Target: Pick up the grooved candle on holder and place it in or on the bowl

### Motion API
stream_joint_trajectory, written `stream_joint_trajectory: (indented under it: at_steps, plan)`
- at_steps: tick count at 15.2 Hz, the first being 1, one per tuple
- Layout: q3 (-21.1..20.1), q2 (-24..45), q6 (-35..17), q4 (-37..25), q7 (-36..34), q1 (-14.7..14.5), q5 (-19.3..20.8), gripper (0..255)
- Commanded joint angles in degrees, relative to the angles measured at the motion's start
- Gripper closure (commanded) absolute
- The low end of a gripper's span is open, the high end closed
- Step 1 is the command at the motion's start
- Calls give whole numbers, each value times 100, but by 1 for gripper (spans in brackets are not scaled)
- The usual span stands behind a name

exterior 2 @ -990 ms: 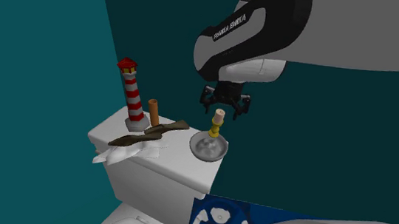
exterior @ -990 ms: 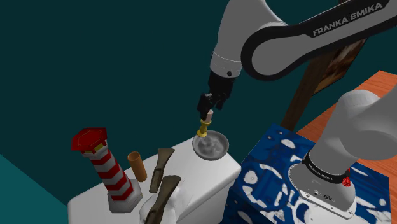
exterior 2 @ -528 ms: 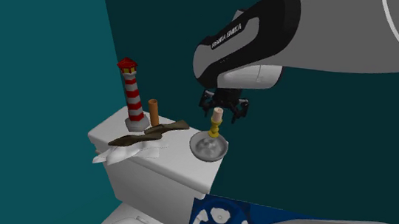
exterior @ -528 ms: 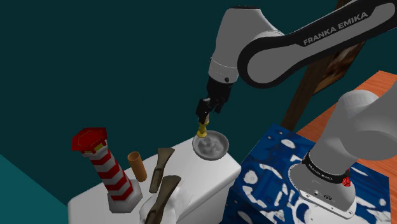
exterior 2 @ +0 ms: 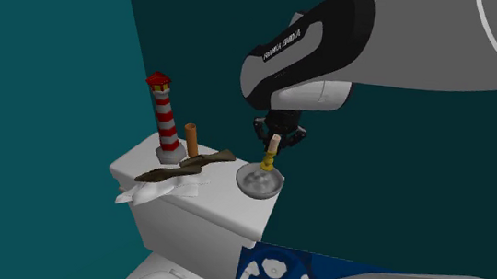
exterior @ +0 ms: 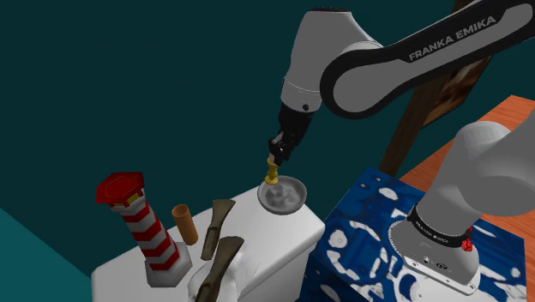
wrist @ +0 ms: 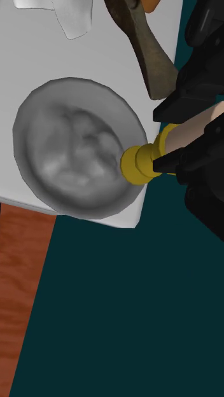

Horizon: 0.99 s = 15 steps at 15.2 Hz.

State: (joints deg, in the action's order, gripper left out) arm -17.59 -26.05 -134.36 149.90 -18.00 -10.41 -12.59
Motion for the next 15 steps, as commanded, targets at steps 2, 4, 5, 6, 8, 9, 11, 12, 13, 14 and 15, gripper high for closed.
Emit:
stream_joint_trajectory:
  at_steps: [2,4,5,6,8,9,11,12,13,14,15]
  plan:
    - [-1,2,1,6,0,-1,-1,255]
    - [-3,6,-1,3,-2,-1,0,255]
    - [0,5,0,4,0,0,0,255]
    - [12,-40,92,-43,-2,1,6,255]
    - [36,-121,272,-142,-7,3,19,255]
    - [48,-160,361,-194,-9,5,25,255]
    - [71,-230,537,-299,-15,9,39,255]
    - [83,-263,624,-354,-18,11,47,255]
    - [94,-294,711,-410,-21,13,54,255]
    - [106,-323,797,-467,-24,16,62,255]
    - [117,-351,882,-524,-27,18,69,255]
